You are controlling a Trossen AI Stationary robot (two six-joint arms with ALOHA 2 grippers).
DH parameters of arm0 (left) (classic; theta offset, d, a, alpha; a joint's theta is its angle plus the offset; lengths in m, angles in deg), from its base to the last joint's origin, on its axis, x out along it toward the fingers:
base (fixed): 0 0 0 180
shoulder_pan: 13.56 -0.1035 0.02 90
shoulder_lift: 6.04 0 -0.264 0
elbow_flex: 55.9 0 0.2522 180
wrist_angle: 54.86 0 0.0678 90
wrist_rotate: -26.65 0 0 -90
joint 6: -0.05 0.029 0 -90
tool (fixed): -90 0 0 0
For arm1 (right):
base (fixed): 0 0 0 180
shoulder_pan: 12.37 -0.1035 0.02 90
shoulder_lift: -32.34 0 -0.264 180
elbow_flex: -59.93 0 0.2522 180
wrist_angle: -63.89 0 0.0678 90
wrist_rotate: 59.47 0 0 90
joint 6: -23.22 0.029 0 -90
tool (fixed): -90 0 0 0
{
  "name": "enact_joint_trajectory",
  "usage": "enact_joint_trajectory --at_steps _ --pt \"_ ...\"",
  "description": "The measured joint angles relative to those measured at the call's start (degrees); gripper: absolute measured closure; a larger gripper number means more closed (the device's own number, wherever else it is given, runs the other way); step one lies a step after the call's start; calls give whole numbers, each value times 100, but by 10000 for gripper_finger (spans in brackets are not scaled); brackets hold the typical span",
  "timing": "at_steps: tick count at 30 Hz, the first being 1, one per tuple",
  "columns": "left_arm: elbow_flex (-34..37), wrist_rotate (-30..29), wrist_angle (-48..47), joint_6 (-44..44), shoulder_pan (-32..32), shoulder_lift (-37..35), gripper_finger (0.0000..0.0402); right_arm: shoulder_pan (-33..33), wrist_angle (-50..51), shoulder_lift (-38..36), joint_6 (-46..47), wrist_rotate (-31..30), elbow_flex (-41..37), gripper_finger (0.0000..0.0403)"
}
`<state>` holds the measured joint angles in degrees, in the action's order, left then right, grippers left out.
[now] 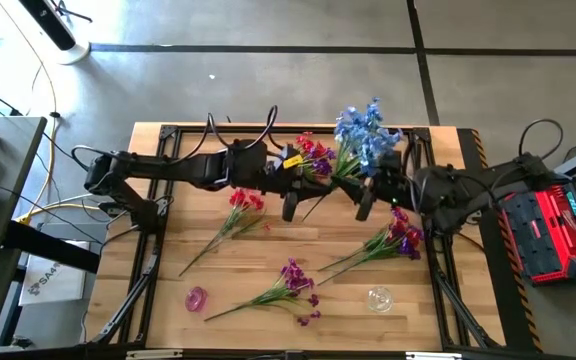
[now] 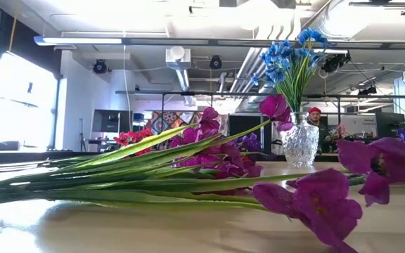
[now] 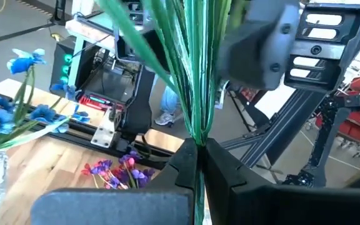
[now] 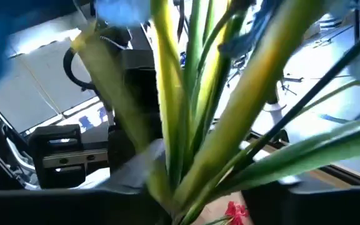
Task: Sort flowers into vase by color
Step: Put the blue flower into the top transparent flower vase
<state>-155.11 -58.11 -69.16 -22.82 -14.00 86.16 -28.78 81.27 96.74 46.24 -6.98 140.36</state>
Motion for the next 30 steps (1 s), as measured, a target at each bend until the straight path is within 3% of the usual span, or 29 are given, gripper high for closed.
enact_joint_trajectory --at_steps 3,5,11,18,24,30 --pt "0 219 -21 0 -112 0 401 272 25 0 1 355 0 356" --pt "0 303 -106 -11 -178 0 399 354 32 1 -146 418 0 387" --pt "-11 323 -940 -199 -481 -41 364 411 276 -136 -390 -132 -11 395" --pt "-6 375 -1905 103 -798 -158 319 320 844 -960 -480 -1029 2 399" --pt "-2 351 -2164 356 -953 -162 315 215 1560 -1617 -776 -2523 7 401" --pt "-2 349 -2179 367 -1076 -162 314 217 2149 -1829 -1287 -3988 4 402"
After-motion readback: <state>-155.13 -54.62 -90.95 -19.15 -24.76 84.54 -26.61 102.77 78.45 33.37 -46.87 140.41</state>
